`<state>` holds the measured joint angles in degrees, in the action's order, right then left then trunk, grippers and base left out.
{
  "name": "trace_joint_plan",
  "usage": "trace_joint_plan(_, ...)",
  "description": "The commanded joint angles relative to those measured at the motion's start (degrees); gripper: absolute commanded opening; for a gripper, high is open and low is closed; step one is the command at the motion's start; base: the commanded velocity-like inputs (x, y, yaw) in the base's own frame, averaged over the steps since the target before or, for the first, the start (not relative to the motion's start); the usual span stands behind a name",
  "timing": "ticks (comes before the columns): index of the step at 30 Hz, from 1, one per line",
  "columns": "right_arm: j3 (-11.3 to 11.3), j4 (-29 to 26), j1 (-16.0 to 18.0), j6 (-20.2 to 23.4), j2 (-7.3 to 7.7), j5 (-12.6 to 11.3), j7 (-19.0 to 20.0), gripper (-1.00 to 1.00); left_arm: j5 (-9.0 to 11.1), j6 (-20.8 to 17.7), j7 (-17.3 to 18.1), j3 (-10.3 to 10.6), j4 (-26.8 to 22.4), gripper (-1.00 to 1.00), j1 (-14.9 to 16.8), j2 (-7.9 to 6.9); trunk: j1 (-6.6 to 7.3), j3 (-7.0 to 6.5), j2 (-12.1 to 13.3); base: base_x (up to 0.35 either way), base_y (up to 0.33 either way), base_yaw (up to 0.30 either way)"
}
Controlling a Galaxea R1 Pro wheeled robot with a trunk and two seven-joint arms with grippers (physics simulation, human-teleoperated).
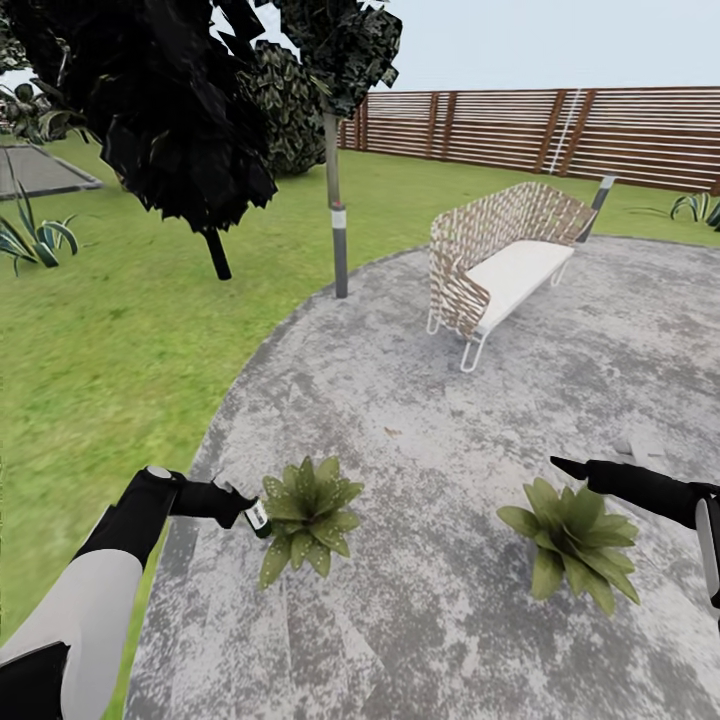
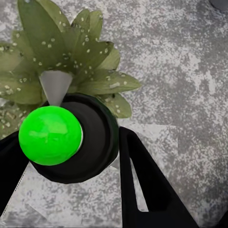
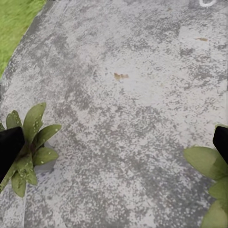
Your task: Pick up the pesticide atomizer in the garden and spray insectifuge to fully cover both potted plants in the garden.
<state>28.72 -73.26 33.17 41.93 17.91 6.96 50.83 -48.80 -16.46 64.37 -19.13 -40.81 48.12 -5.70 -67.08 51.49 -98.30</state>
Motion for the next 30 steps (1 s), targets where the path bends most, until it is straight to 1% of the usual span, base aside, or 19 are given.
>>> trace_joint_plan(1,0.1,0.0,0.1,0.2,-0.01,0.6,0.6,1.0,-0.6,-0.6,-1.0,-0.2,-0.1,-1.0,0.0,0.01,0.0,-0.04,0.0,0.0,0.0,0.069)
trace_joint_plan(3,0.1,0.0,0.1,0.2,0.01,0.6,0.6,1.0,-0.7,-0.6,-3.2,-0.2,-0.1,-1.0,0.0,0.04,0.0,-0.2,0.0,0.0,0.0,0.069)
trace_joint_plan(4,0.1,0.0,0.1,0.2,0.01,0.6,0.6,1.0,-0.8,-0.6,-5.2,-0.2,0.0,-1.0,0.0,0.1,0.0,-0.28,0.0,0.0,0.0,0.069)
trace_joint_plan(7,0.1,0.0,0.1,0.2,0.0,0.6,0.6,1.0,-0.8,-0.6,-6.4,-0.2,0.0,-1.0,0.0,0.15,0.0,-0.53,0.0,0.0,0.0,0.069)
trace_joint_plan(19,0.1,0.0,0.1,0.2,0.02,0.6,0.6,1.0,-0.9,-0.6,-6.7,-0.2,0.3,-1.0,0.0,0.18,0.0,-1.5,0.0,0.0,0.0,0.07)
trace_joint_plan(23,0.1,0.0,0.1,0.2,0.02,0.6,0.6,1.0,-0.7,-0.6,-6.5,-0.2,0.7,-1.0,0.0,0.54,0.0,-1.83,0.0,0.0,0.0,0.085)
trace_joint_plan(24,0.1,0.0,0.1,0.2,0.02,0.6,0.6,1.0,-0.7,-0.6,-6.5,-0.2,1.8,-1.0,0.0,0.87,0.0,-1.91,0.0,0.0,0.0,0.099)
trace_joint_plan(27,0.1,0.0,0.1,0.2,0.02,0.6,0.6,1.0,-0.6,-0.3,-6.7,-0.2,4.8,-1.0,0.0,1.26,0.0,-2.15,0.0,0.0,0.0,0.103)
trace_joint_plan(30,0.1,-0.1,0.1,0.2,0.02,0.6,0.6,1.0,-0.4,-0.3,-6.9,-0.2,6.3,-1.0,0.0,1.44,0.0,-2.4,0.0,0.0,0.0,0.106)
